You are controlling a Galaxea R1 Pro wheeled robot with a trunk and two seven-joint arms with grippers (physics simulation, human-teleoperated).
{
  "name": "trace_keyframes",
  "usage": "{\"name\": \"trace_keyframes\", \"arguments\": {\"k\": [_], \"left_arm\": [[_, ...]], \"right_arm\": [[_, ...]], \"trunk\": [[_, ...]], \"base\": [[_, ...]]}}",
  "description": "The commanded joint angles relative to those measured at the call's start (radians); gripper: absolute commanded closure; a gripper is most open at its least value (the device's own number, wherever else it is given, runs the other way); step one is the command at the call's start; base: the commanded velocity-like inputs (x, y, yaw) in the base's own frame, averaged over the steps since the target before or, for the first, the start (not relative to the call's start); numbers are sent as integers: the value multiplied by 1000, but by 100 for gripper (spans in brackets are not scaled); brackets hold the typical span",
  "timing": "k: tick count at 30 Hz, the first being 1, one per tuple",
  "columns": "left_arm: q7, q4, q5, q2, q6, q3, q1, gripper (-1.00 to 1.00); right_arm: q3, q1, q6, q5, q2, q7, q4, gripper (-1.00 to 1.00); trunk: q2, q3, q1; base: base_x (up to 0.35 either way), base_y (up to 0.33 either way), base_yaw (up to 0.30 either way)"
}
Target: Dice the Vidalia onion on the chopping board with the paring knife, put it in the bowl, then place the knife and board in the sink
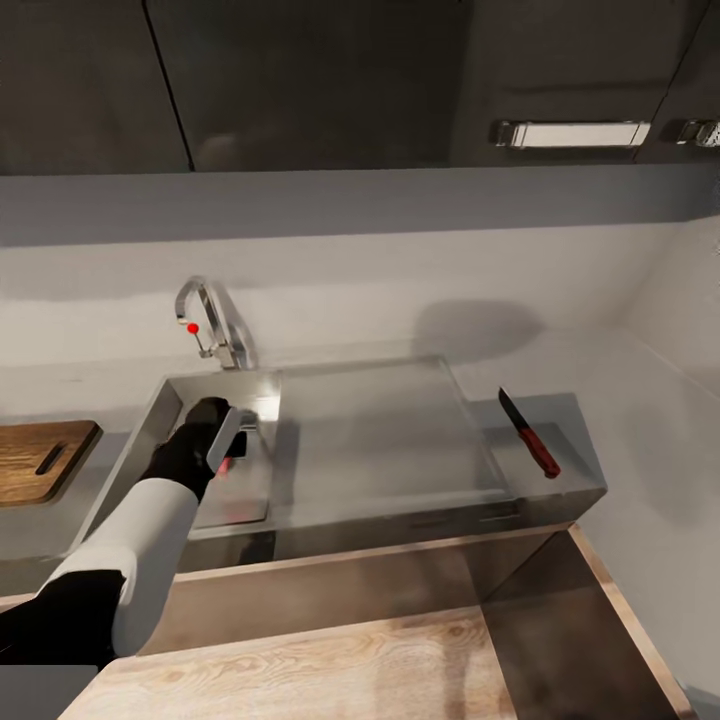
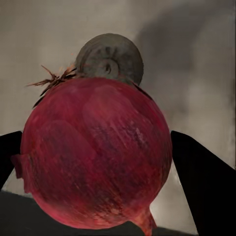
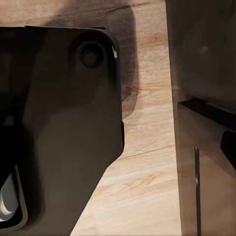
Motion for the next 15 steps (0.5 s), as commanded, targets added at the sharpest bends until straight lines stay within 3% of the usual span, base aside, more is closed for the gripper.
{"name": "trace_keyframes", "arguments": {"k": [1,9,15], "left_arm": [[9,-22,13,-1,2,4,0,100],[9,-177,14,-2,4,3,0,100],[9,-210,15,-3,3,2,0,100]], "right_arm": [[9,-1,-3,-10,0,-3,1,-100],[9,-1,-5,-10,0,-3,-1,-100],[10,-1,-16,-2,-8,0,-55,-100]], "trunk": [[-2,0,1],[-2,12,1],[-2,15,1]], "base": [[0,0,0],[0,0,0],[0,0,0]]}}
